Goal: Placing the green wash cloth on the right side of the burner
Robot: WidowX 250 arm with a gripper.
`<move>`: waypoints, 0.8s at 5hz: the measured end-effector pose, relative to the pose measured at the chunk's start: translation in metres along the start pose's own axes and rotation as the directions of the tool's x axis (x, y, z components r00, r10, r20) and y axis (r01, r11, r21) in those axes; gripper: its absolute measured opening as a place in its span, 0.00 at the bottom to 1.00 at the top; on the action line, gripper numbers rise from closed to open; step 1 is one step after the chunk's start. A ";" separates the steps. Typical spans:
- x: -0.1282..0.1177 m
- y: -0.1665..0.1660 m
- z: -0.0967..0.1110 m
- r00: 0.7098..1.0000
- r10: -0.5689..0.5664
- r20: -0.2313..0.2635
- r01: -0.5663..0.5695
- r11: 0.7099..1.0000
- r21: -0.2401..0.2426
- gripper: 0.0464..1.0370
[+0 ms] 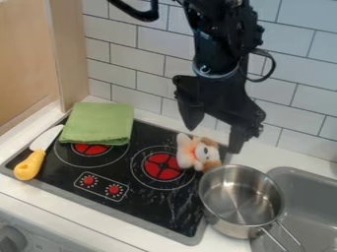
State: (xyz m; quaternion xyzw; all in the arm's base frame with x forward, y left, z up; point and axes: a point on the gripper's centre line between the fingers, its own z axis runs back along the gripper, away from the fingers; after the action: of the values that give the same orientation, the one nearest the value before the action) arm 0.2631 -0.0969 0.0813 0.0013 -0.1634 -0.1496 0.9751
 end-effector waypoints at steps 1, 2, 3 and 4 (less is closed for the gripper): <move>-0.014 0.000 -0.009 0.999 0.000 -0.055 0.000 1.000 -0.001 0.96; -0.022 0.014 -0.009 0.993 0.039 -0.114 -0.044 0.998 -0.041 0.96; -0.013 0.037 -0.005 0.987 0.133 -0.092 -0.140 0.987 -0.076 0.96; -0.016 0.055 -0.005 0.977 0.189 -0.097 -0.199 0.975 -0.102 0.96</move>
State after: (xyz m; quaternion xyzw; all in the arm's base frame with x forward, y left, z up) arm 0.2661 -0.0400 0.0748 -0.0626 -0.1116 -0.0622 0.9898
